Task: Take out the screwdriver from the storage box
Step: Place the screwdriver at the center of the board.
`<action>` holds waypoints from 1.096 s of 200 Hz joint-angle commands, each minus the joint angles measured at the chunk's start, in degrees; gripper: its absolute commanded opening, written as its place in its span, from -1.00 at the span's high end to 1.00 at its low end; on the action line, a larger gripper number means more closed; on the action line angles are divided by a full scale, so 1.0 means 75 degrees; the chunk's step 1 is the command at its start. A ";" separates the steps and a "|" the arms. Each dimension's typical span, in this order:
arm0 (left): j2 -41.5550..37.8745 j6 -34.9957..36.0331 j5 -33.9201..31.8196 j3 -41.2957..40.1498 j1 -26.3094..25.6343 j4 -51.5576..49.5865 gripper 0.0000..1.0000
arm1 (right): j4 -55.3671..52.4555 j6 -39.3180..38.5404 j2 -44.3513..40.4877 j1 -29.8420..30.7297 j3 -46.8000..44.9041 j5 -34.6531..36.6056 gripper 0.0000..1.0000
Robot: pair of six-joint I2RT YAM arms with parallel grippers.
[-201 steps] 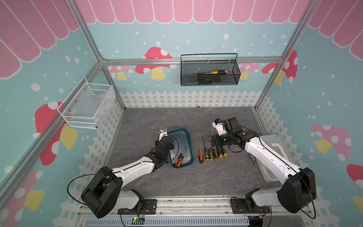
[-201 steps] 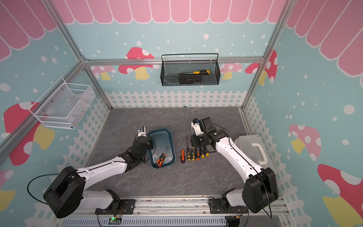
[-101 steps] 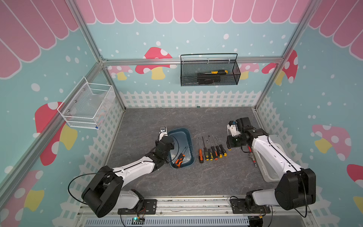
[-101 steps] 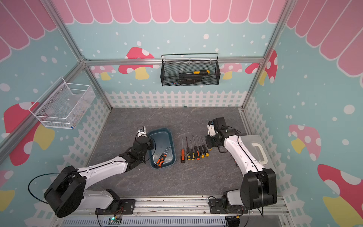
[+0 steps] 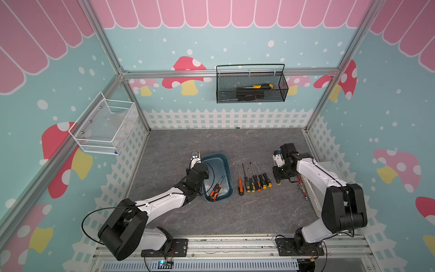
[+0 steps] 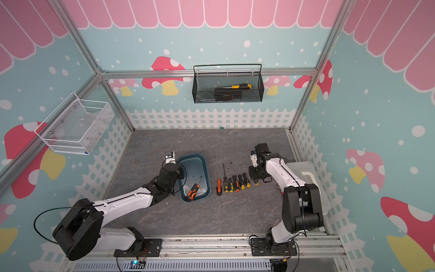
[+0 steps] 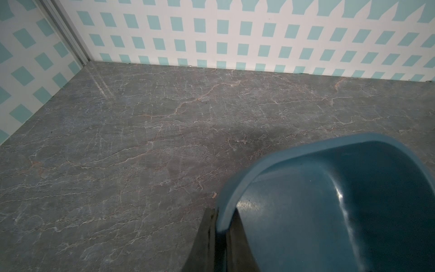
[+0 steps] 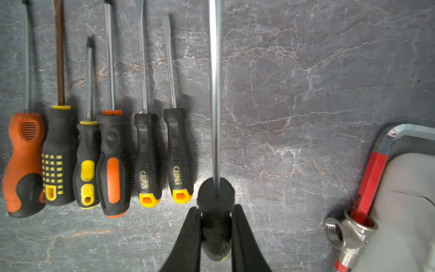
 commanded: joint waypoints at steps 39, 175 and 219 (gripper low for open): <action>0.0056 0.0155 0.0008 0.0024 -0.0003 -0.0103 1.00 | 0.0370 -0.0208 0.0616 -0.0090 -0.0092 -0.0282 1.00; 0.0109 0.0167 0.0019 0.0062 -0.0003 -0.0135 1.00 | 0.0654 -0.0375 0.1512 -0.0207 0.0313 -0.0621 1.00; 0.0087 0.0187 0.0011 0.0071 -0.0009 -0.0180 1.00 | 0.0725 -0.0341 0.1695 -0.0230 0.0397 -0.0706 1.00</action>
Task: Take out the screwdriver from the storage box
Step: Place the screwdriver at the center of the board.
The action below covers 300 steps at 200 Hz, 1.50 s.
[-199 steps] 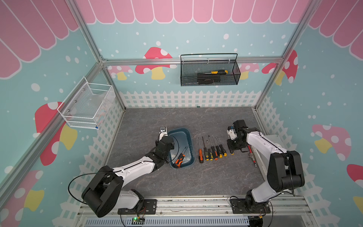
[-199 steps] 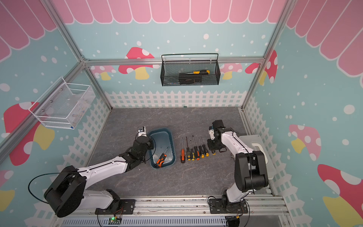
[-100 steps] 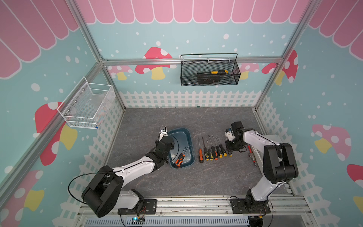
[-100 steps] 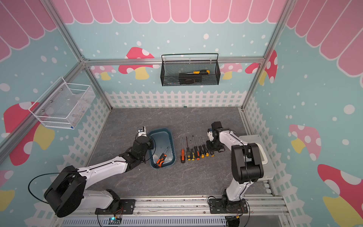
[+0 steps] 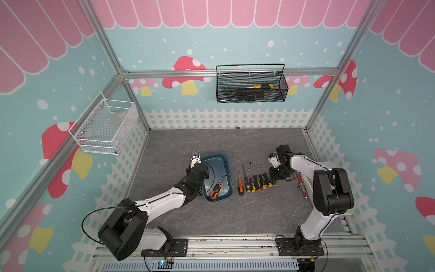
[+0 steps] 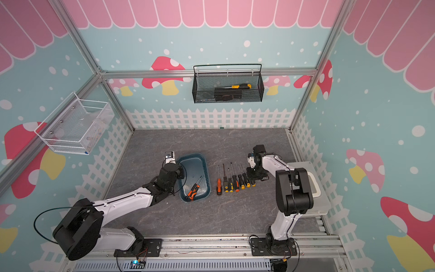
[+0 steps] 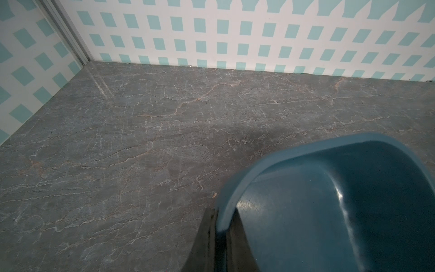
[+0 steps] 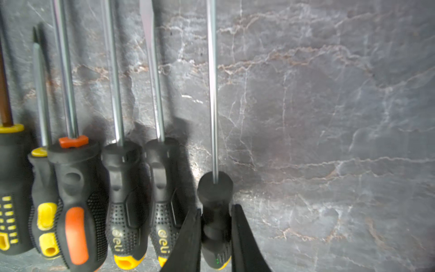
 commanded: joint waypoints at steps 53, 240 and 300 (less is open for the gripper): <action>0.0101 0.0202 0.0011 0.0082 -0.0013 -0.0191 1.00 | 0.0175 -0.0042 0.0359 -0.0134 0.0137 -0.0333 1.00; 0.0232 0.0240 0.0069 0.0246 -0.0014 -0.0269 1.00 | 0.0070 0.0143 -0.0127 -0.0178 0.0188 -0.0665 0.53; 0.0170 0.0191 0.0061 0.0156 -0.0027 -0.0231 1.00 | -0.0123 0.0227 -0.0640 -0.0181 0.0325 -0.0776 0.31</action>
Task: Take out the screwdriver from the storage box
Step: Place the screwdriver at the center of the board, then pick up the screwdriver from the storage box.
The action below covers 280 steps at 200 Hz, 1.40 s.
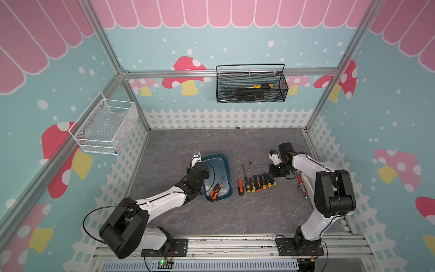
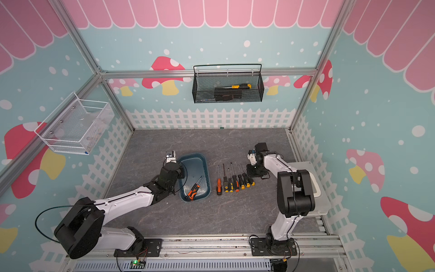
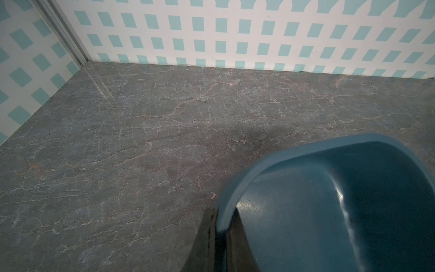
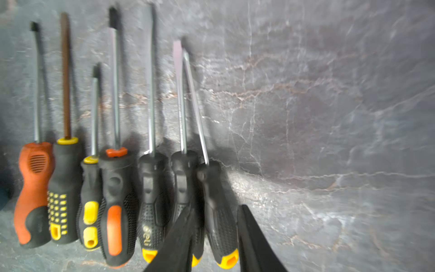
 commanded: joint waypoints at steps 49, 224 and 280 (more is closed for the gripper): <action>-0.0032 0.0161 -0.0018 -0.0017 -0.0049 -0.0167 1.00 | -0.0405 0.0187 -0.0809 -0.0048 0.0296 -0.0300 0.31; -0.0307 0.0161 -0.0194 0.0042 -0.0119 -0.0409 1.00 | 0.1080 0.3543 -0.2339 0.4748 0.0269 0.0012 0.22; -0.0289 0.0138 -0.0194 0.0030 -0.0112 -0.0379 1.00 | 0.1950 0.4054 -0.0866 0.5724 0.0489 -0.0096 0.21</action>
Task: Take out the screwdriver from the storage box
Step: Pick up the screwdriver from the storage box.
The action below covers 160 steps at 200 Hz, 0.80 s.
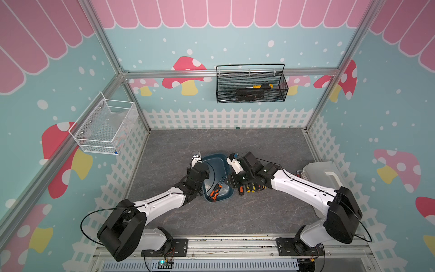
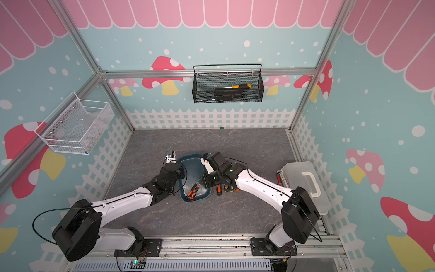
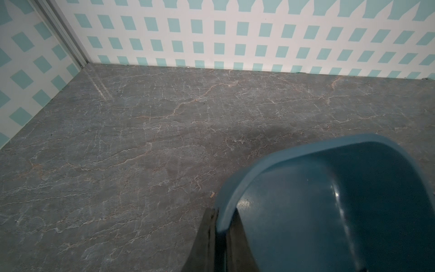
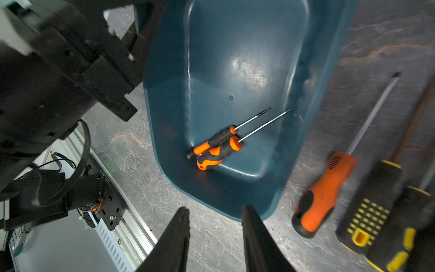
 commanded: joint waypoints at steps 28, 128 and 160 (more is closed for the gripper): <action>-0.0114 0.0141 -0.0165 0.0007 -0.0031 -0.0206 1.00 | 0.0577 0.0395 0.1046 0.0331 0.0333 0.0057 0.22; -0.0087 0.0188 -0.0168 -0.0017 -0.0027 -0.0140 1.00 | 0.0847 0.0494 0.2471 0.0308 0.0604 -0.0168 0.23; -0.0069 0.0188 -0.0130 -0.0017 -0.0028 -0.0100 1.00 | 0.0886 0.0549 0.2876 0.0250 0.0749 -0.0238 0.24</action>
